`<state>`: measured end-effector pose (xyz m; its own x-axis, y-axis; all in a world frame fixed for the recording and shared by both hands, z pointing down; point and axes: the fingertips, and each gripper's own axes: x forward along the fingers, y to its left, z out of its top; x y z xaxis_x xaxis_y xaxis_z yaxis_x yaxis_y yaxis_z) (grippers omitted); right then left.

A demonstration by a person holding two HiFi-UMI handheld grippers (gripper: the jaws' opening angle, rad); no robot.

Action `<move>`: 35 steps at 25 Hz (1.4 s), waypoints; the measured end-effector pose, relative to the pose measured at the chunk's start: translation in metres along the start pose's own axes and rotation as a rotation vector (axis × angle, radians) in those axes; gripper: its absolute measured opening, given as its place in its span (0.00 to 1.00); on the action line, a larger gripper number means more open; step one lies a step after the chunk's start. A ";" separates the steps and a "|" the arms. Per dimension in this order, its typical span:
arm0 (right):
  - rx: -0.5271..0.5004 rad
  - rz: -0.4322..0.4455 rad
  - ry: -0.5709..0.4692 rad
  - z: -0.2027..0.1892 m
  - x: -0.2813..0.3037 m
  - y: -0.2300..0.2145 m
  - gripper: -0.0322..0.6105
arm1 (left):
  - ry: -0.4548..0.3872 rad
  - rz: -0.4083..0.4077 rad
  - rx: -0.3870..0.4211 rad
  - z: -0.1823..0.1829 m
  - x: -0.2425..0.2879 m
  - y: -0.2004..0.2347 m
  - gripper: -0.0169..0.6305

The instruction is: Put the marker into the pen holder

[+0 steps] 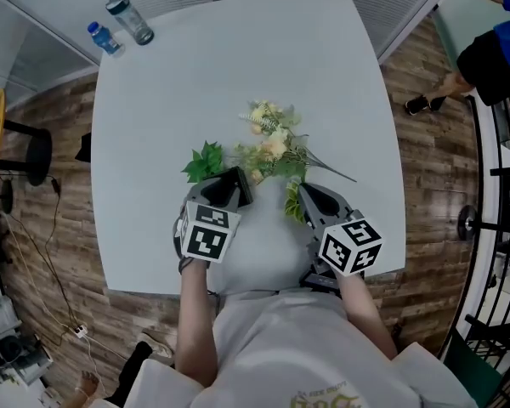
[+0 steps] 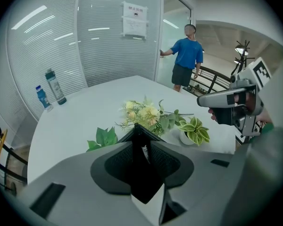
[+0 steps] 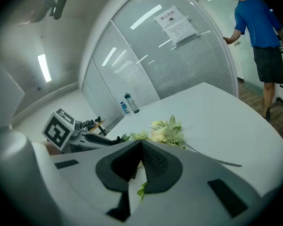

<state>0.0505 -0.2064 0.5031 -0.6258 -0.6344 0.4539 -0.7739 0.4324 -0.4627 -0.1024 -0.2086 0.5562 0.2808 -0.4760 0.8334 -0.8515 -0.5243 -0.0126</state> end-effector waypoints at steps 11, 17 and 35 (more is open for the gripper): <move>-0.118 0.053 -0.060 0.018 -0.021 0.035 0.08 | -0.185 0.081 -0.117 0.008 -0.052 0.005 0.17; -0.173 0.085 -0.120 0.029 -0.040 0.065 0.08 | -0.356 0.073 -0.253 0.006 -0.096 -0.003 0.14; -0.278 0.055 -0.195 0.047 -0.066 0.093 0.07 | -0.673 0.042 -0.372 0.021 -0.163 -0.013 0.04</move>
<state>0.0248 -0.1544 0.3941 -0.6576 -0.7043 0.2674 -0.7533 0.6105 -0.2446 -0.1278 -0.1386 0.4086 0.3525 -0.8798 0.3190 -0.9267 -0.2808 0.2495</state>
